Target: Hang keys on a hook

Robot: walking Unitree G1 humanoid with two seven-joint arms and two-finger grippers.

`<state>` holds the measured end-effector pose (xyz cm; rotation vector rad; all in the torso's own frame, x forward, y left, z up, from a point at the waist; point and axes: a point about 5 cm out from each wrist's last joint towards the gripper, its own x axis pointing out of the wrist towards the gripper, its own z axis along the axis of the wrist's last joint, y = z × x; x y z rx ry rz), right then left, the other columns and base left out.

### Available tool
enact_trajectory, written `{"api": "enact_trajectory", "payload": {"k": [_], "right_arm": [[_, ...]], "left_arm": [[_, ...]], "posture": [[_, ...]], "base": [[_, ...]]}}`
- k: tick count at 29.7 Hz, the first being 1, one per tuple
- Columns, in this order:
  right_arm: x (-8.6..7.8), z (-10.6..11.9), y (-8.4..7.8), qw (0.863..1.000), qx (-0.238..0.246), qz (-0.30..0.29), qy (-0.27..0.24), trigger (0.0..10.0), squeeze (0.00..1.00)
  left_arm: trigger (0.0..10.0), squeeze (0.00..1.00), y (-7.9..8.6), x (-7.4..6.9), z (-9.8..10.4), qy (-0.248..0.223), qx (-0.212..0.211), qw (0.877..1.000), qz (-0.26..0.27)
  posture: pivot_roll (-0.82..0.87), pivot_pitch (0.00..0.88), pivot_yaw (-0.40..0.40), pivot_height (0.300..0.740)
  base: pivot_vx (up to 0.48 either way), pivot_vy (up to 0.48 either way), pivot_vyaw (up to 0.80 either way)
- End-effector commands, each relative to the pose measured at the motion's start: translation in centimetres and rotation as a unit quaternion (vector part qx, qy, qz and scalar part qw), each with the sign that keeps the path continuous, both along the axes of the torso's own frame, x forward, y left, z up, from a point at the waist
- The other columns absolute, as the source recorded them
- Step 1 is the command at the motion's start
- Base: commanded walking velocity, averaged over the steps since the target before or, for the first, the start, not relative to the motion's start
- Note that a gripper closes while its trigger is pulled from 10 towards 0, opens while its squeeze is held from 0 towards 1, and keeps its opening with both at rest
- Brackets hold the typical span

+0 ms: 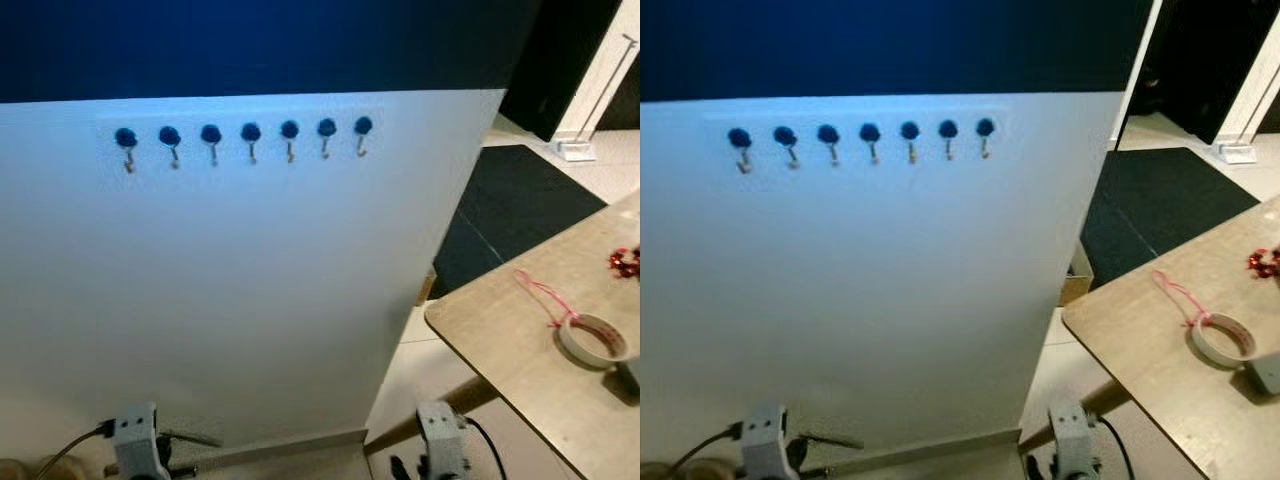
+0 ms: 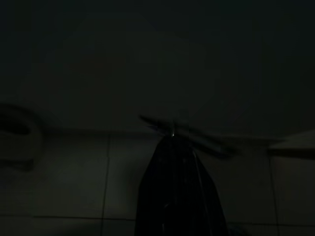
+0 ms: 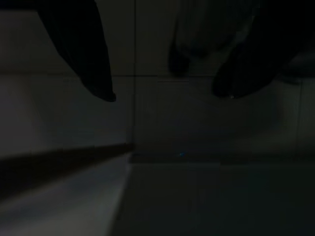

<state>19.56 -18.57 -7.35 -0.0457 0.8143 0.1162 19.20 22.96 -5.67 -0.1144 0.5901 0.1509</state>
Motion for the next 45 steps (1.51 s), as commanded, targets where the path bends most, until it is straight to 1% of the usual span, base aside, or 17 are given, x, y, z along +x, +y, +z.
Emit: {"api": "enact_trajectory", "payload": {"k": [1,8,21,22,23,26,30,37,38,45], "right_arm": [[-0.3,-0.2,0.0,1.0,-0.001,0.0,0.006,10.0,0.0],[-0.3,-0.2,0.1,1.0,0.001,0.0,0.006,10.0,0.0],[-0.4,-0.3,0.3,1.0,0.006,-0.006,0.006,10.0,0.0],[-0.4,-0.2,0.3,1.0,0.007,-0.009,0.004,10.0,0.0],[-0.5,-0.3,0.3,0.999,0.022,-0.033,0.006,10.0,0.0],[-0.6,-0.4,0.3,0.999,0.029,-0.039,0.008,10.0,0.0],[-0.8,-0.5,0.3,0.999,0.032,-0.042,0.011,10.0,0.0],[-1.0,-0.6,0.3,0.998,0.035,-0.047,0.013,10.0,0.0],[-1.0,-0.6,0.3,0.998,0.036,-0.048,0.014,10.0,0.0],[-1.1,-0.6,0.3,0.998,0.04,-0.055,0.015,10.0,0.0]], "left_arm": [[10.0,0.0,0.2,-1.0,-0.6,0.022,0.003,1.0,0.002],[10.0,0.0,0.2,-1.0,-0.6,0.024,0.013,1.0,-0.005],[10.0,0.0,0.4,-1.0,-0.5,0.025,0.017,0.999,-0.012],[10.0,0.0,0.3,-1.0,-0.5,0.023,0.017,0.999,-0.015],[10.0,0.0,0.3,-0.8,-0.4,0.02,0.016,0.999,-0.019],[10.0,0.0,0.2,-0.6,-0.3,0.019,0.018,0.999,-0.026],[10.0,0.0,-0.4,-0.3,-0.3,0.022,0.028,0.998,-0.06],[10.0,0.0,-0.8,-0.3,-0.4,0.02,0.025,0.997,-0.065],[10.0,0.0,-0.8,-0.4,-0.5,0.032,0.024,0.997,-0.062],[10.0,0.0,-0.8,-0.3,-0.6,0.04,0.029,0.996,-0.071]], "posture": [[0.06,0.037,-0.018,0.74],[0.06,0.038,-0.018,0.74],[0.06,0.039,-0.012,0.74],[0.06,0.039,-0.012,0.74],[0.06,0.04,-0.011,0.74],[0.06,0.042,-0.01,0.74],[0.05,0.042,-0.008,0.74],[0.05,0.042,-0.005,0.74],[0.05,0.041,-0.006,0.74],[0.05,0.037,-0.004,0.74]], "base": [[0.0,0.0,0.8],[0.0,0.0,0.8],[0.0,0.0,0.8],[0.0,0.0,0.0],[0.0,0.0,0.0],[0.0,0.0,0.0],[0.0,-0.12,0.0],[0.0,-0.457,0.0],[0.0,0.0,0.0],[0.0,0.0,0.0]]}}
